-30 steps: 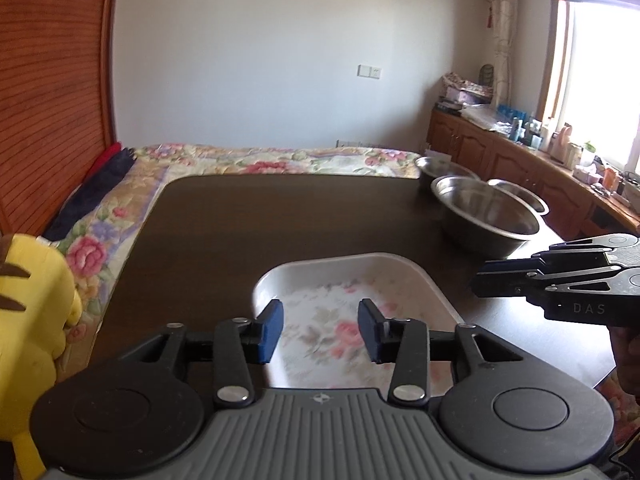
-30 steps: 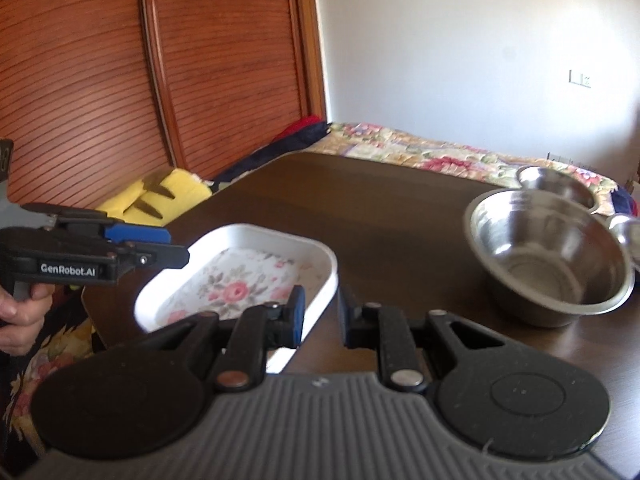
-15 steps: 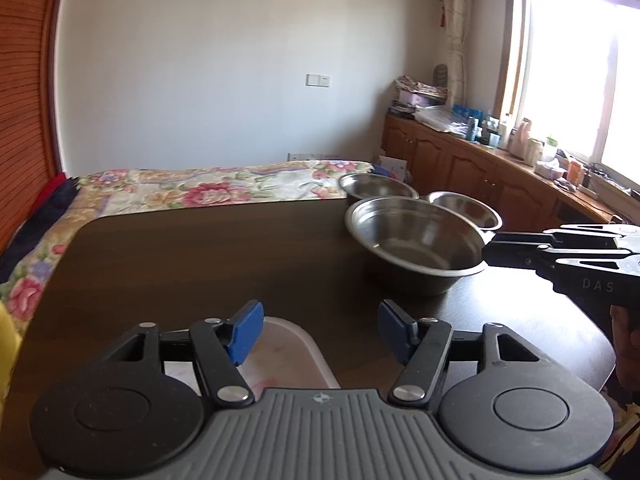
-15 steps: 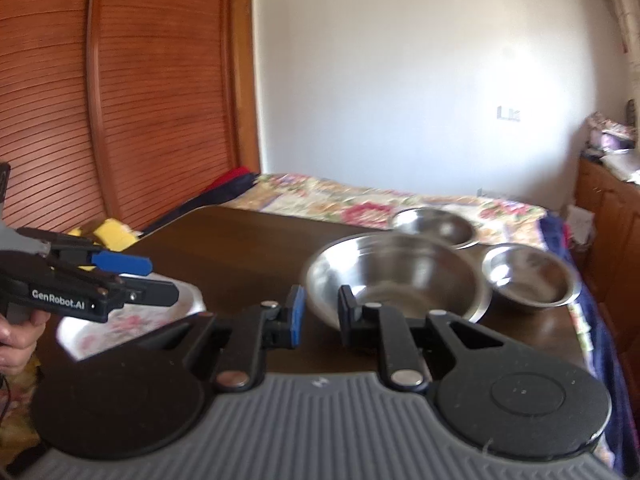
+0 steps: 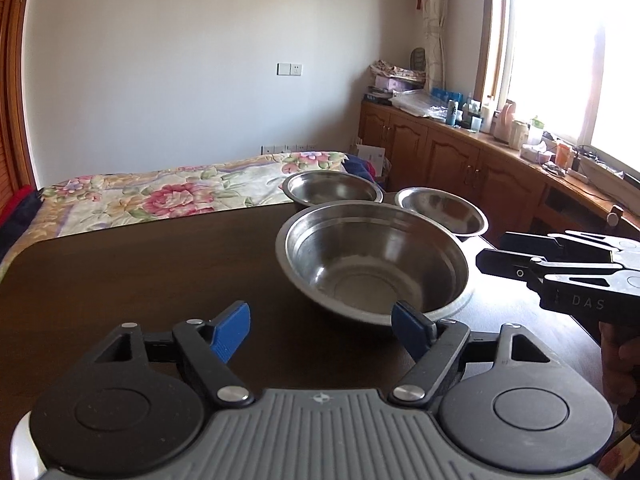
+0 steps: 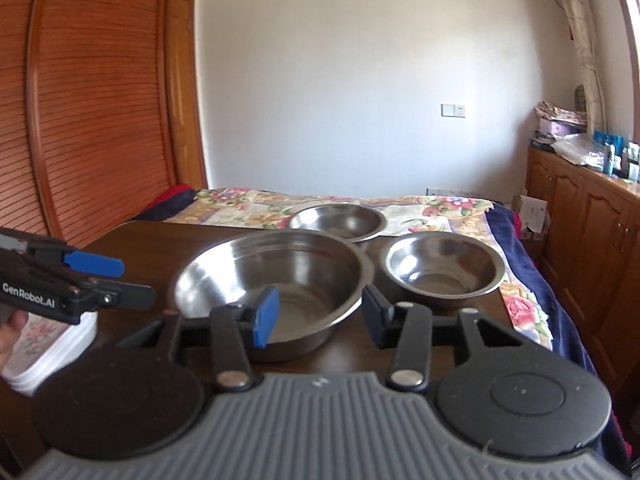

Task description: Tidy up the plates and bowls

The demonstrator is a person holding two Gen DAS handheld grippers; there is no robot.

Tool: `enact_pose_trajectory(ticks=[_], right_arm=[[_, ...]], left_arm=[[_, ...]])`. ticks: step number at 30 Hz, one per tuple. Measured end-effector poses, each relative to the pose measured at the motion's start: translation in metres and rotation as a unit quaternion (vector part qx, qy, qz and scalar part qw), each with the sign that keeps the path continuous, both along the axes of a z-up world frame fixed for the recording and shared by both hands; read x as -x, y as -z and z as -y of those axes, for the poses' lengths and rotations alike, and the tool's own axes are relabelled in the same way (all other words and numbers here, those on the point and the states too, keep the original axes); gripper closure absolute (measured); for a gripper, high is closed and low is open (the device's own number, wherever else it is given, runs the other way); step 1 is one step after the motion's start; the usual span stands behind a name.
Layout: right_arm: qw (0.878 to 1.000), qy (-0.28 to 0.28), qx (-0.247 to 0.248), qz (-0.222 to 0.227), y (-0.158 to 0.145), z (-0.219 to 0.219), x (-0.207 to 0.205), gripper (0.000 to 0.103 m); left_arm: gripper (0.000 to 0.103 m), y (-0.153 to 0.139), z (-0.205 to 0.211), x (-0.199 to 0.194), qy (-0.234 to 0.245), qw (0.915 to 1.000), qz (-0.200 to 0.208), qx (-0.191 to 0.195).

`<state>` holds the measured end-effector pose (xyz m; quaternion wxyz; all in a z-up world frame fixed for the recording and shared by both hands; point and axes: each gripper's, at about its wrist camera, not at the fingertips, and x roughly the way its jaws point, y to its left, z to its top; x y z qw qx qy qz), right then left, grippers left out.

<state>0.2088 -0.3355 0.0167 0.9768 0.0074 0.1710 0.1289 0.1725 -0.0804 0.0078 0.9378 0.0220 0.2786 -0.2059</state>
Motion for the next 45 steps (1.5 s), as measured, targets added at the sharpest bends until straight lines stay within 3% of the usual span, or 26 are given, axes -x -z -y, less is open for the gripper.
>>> enact_pose_trajectory(ticks=[15,25,34,36,38,45], right_arm=[[0.999,0.008,-0.042,-0.013,0.019,0.015,-0.036,0.04],[0.998,-0.001,-0.051,-0.024,0.025,0.013,-0.049,0.039],[0.998,-0.008,-0.052,-0.028,0.025,0.012,-0.051,0.039],[0.998,-0.01,-0.053,-0.029,0.025,0.012,-0.051,0.039],[0.998,-0.01,-0.054,-0.03,0.025,0.012,-0.052,0.039],[0.998,-0.012,-0.053,-0.033,0.025,0.01,-0.052,0.054]], left_arm=[[0.02,0.009,0.011,-0.036,-0.011,0.9999,-0.011,-0.005],[0.01,0.013,0.014,-0.052,-0.018,0.9996,-0.019,0.002],[0.01,0.018,0.014,-0.062,-0.024,0.9994,-0.027,-0.002],[0.011,0.019,0.014,-0.063,-0.024,0.9994,-0.026,-0.002],[0.019,0.019,0.015,-0.064,-0.022,0.9993,-0.028,-0.002],[0.037,0.021,0.017,-0.066,-0.018,0.9991,-0.037,-0.004]])
